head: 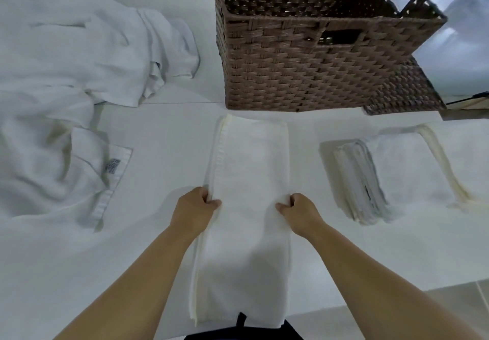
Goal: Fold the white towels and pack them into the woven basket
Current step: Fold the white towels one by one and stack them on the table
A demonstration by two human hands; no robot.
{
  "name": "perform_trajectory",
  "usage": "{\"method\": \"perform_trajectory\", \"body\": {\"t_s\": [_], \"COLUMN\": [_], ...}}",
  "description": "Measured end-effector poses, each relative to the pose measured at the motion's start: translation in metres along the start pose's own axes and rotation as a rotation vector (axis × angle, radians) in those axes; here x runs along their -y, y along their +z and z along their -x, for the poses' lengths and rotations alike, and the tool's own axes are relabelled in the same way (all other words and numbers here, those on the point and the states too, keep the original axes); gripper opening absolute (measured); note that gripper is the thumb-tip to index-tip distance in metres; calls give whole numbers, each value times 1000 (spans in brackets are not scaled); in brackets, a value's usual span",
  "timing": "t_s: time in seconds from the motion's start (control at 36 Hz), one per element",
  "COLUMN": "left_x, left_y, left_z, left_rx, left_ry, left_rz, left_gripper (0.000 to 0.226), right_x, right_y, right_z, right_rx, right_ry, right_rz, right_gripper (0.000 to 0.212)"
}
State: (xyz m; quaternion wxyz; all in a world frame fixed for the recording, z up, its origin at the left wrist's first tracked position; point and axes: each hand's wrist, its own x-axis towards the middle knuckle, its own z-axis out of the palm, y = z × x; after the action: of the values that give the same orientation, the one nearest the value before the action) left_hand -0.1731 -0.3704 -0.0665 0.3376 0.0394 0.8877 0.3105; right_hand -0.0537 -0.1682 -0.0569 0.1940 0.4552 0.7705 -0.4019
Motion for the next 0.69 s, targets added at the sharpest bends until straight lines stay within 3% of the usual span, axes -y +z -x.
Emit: {"method": "perform_trajectory", "body": {"t_s": [0.14,0.19,0.36,0.44,0.56,0.61,0.69], "left_x": [-1,-3,-13,-20,-30,-34,-41], "left_y": [-4,-5,-10,-9,-7,-4,-1], "left_z": [17,27,69,92,125,141,162], "left_rx": [-67,-98,-96,-134,-160,-204,-293], "left_ry": [-44,-32,151,198,242,264,292], "left_rz": [226,359,483,484,423,328,210], "left_gripper": [21,26,34,31,53,60,57], "right_x": [-8,-12,-23,-30,-38,-40,-39], "right_y": [-5,-8,-30,-45,-61,-66,-75], "right_z": [14,23,51,65,84,94,111], "right_rx": [-32,-55,-18,24,77,9,-174], "right_ry": [-49,-64,-242,-368,-458,-500,-576], "right_rz": [-246,-362,-542,-497,-297,-152,-11], "right_gripper": [23,32,50,53,82,85,70]}}
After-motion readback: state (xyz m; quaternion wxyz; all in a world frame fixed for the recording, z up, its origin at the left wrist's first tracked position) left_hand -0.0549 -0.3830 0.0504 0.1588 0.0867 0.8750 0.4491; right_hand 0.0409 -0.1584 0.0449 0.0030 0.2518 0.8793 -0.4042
